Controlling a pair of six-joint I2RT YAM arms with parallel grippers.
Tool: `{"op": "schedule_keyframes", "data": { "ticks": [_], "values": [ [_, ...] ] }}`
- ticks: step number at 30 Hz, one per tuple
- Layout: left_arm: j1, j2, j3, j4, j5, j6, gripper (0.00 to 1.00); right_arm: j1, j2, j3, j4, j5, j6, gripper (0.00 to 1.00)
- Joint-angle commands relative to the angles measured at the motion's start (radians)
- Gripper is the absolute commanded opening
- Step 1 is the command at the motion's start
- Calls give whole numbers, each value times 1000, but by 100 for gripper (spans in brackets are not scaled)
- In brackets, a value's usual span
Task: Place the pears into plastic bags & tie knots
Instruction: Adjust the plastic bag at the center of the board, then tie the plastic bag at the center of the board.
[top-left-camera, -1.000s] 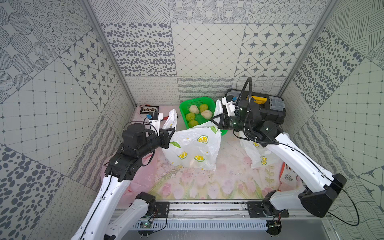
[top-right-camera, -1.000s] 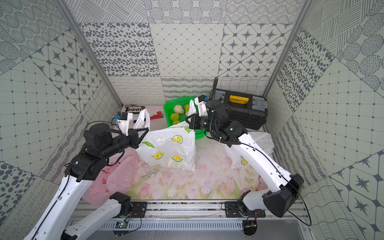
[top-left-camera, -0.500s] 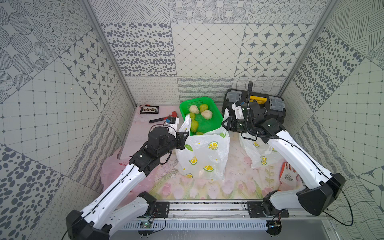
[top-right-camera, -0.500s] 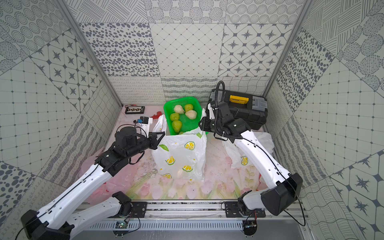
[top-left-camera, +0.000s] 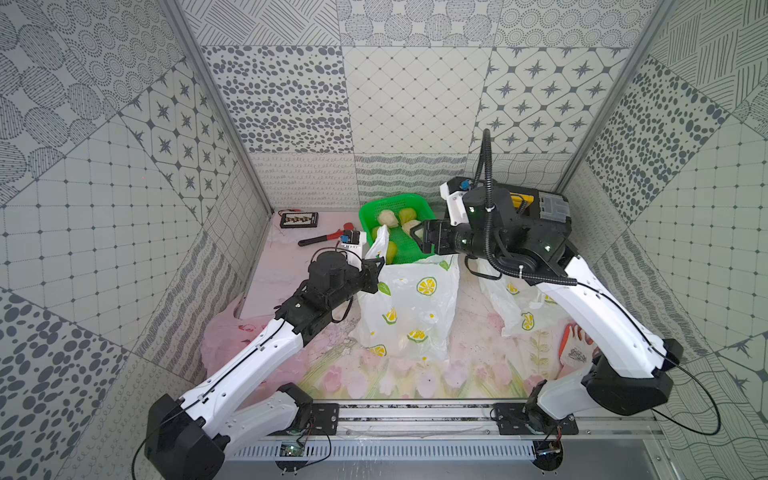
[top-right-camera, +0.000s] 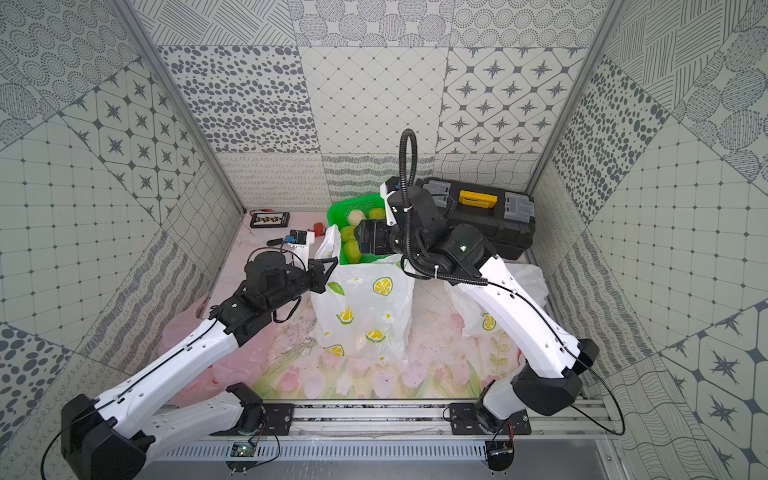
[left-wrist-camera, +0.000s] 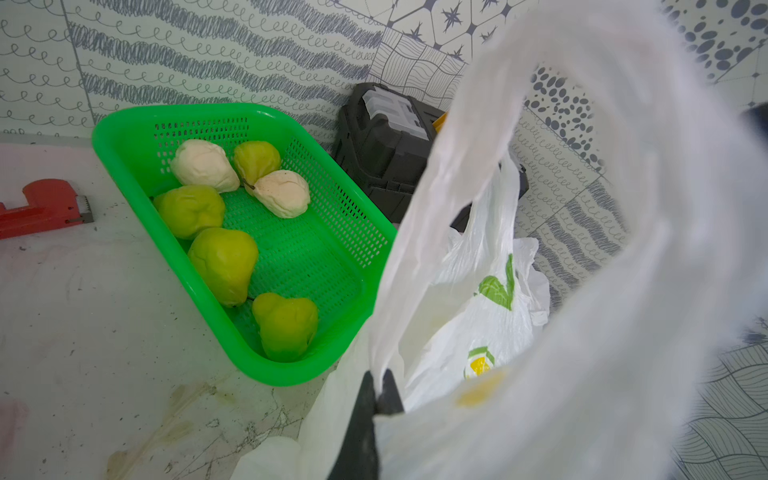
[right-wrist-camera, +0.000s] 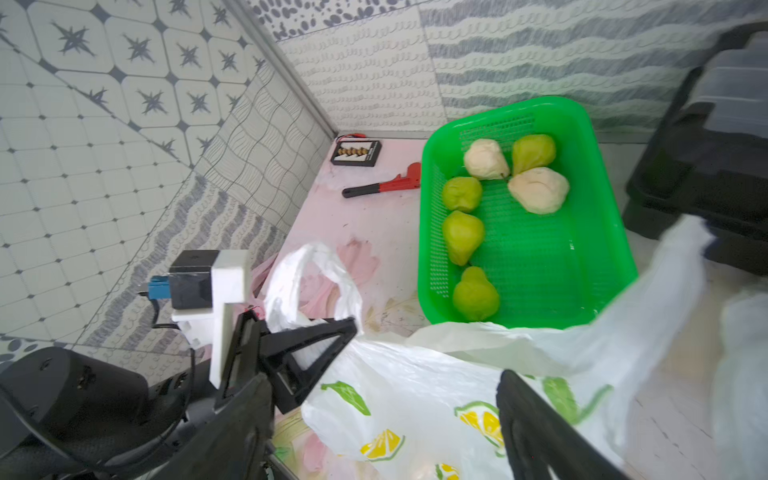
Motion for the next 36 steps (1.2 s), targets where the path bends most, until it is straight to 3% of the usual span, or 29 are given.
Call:
{"op": "schedule_keyframes", "data": {
  "ticks": [1, 6, 11, 20, 21, 25, 28, 31, 36],
  "values": [
    [-26, 12, 5, 97, -16, 24, 0, 29, 121, 95, 81, -93, 5, 88],
    [-44, -2, -6, 100, -27, 21, 0, 33, 223, 170, 84, -102, -2, 86],
    [-45, -24, -31, 122, -28, 12, 0, 22, 252, 153, 126, -94, 1, 75],
    [-46, -36, -16, 63, 1, 52, 0, -6, 246, 96, 247, -224, 20, 17],
    [-45, -41, -5, 31, 19, 66, 3, -7, 240, 99, 252, -231, 11, 13],
    [-45, -65, 74, -232, 83, 168, 32, -10, 236, 155, 218, -274, -48, 0],
    [-24, -124, 115, -396, 114, 230, 54, -10, 234, 182, 181, -331, -76, 0],
    [-5, -177, 151, -487, 220, 281, 69, -10, 222, 167, 177, -382, -88, 0],
    [49, -194, 222, -567, 291, 372, 77, -12, 196, 152, 165, -442, -125, 0]
  ]
}}
